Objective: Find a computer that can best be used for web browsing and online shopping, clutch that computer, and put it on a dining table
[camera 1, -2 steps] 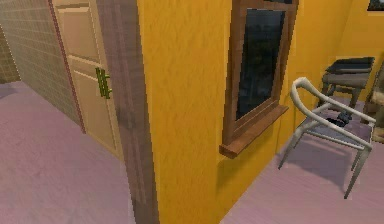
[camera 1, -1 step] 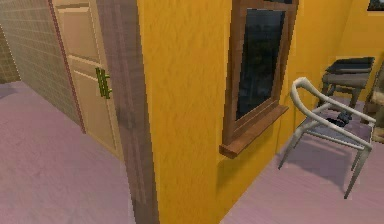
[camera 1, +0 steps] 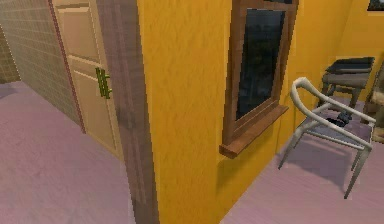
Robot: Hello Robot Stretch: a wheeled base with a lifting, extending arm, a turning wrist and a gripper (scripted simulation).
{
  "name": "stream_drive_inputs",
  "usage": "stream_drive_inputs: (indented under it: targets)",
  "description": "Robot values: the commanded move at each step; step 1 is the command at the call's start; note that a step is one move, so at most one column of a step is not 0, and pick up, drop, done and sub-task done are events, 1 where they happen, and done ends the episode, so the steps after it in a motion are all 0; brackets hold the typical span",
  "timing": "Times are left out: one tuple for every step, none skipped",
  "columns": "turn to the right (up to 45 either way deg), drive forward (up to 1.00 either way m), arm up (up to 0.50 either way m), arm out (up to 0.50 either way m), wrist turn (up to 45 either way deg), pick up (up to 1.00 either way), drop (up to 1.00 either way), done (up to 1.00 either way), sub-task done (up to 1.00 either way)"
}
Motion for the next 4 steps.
stream_drive_inputs:
  targets:
    - [0.0, 0.0, 0.1, 0.0, 0.0, 0.0, 0.0, 0.0, 0.0]
    - [0.0, 0.0, 0.46, 0.0, 0.0, 0.0, 0.0, 0.0, 0.0]
    - [0.0, 0.0, 0.0, 0.0, -45.0, 0.0, 0.0, 0.0, 0.0]
    - [0.0, 0.0, 0.0, 0.0, -45.0, 0.0, 0.0, 0.0, 0.0]
